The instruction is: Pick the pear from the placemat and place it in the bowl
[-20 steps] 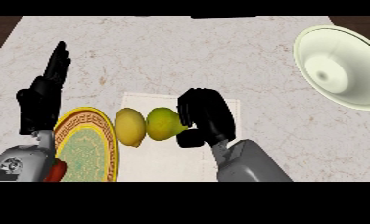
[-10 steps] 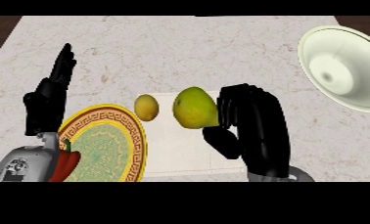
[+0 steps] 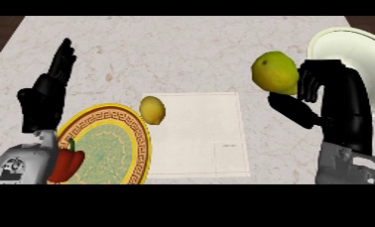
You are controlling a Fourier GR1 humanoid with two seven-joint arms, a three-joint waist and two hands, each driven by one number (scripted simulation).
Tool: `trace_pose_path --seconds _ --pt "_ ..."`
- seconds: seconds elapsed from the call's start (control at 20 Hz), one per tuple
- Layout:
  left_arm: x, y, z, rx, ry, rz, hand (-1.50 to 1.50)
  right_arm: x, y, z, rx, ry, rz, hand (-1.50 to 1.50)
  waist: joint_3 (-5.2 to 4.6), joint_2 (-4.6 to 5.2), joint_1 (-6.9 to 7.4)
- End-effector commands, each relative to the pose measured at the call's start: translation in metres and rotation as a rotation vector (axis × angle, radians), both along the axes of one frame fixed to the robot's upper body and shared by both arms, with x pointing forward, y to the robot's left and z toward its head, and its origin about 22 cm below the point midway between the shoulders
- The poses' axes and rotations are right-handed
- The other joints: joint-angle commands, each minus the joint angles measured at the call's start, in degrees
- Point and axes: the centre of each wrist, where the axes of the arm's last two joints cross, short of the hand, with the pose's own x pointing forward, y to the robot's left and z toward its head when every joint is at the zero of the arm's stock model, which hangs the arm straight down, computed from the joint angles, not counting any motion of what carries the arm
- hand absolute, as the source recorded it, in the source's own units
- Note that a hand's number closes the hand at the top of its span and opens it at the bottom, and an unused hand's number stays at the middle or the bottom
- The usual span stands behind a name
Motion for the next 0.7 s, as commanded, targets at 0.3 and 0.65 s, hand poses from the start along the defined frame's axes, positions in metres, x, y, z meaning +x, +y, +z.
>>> trace_pose_path --seconds 0.3,0.65 --pt "-0.009 0.013 -0.007 -0.005 0.009 -0.007 0.00 0.046 -0.124 -0.036 -0.065 -0.114 -0.163 1.50 0.03 0.21 0.67" --pt "0.002 -0.003 -0.010 -0.002 -0.009 -0.009 0.00 0.071 -0.192 -0.049 -0.291 -0.057 -0.301 1.50 0.02 0.35 0.77"
